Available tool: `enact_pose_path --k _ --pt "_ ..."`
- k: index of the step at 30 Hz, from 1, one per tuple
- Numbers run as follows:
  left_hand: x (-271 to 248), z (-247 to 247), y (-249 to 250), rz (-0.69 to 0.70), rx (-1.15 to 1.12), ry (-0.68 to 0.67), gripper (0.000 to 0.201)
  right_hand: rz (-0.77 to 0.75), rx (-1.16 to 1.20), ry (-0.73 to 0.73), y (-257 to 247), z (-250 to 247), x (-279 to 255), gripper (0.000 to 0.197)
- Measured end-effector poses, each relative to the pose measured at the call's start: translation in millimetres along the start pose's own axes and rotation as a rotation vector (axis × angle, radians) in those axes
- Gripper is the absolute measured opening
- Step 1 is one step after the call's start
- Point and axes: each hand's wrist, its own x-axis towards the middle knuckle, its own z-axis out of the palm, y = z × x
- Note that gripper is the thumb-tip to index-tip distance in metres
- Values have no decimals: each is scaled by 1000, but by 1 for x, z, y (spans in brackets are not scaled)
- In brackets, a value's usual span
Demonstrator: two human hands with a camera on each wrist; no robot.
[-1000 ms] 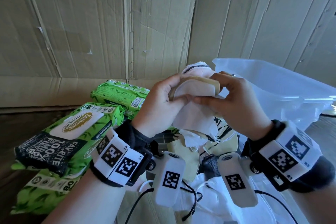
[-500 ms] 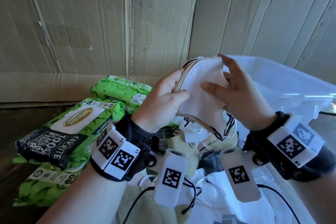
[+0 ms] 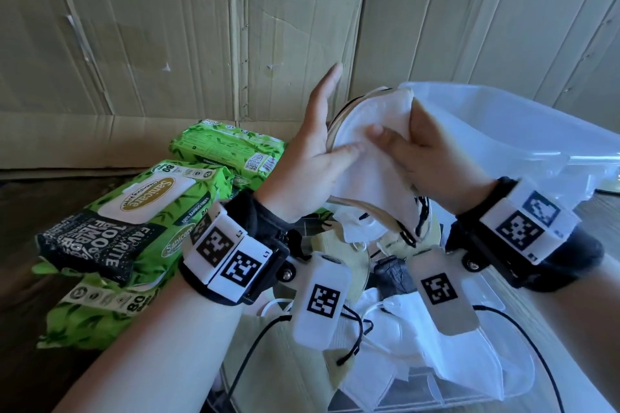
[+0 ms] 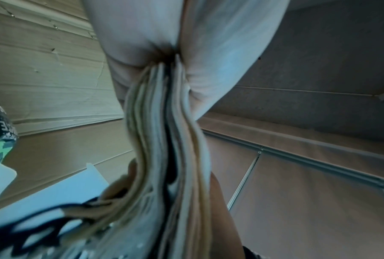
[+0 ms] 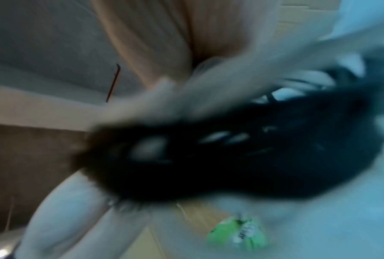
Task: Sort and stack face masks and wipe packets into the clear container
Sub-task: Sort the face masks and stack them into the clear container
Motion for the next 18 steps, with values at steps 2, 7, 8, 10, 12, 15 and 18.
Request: enact_pose_path --k 2,7,8,10,12,15,18 --pt "1 -1 -2 62 18 -32 68 -7 -143 -33 7 0 3 39" --pt "2 -13 -7 -84 196 77 49 69 -318 -146 21 -15 5 97" --pt "3 -18 -8 -132 232 138 48 103 -324 -159 25 -17 4 104" --pt "5 -27 -9 -157 247 223 45 128 -328 -157 35 -18 4 98" --pt "8 -31 -9 -157 252 256 44 126 -369 -135 43 -16 5 84" --pt "8 -31 -7 -176 281 296 43 54 -541 -141 45 -10 8 66" --pt "8 -36 -3 -196 297 372 39 -34 -550 -47 42 -4 14 54"
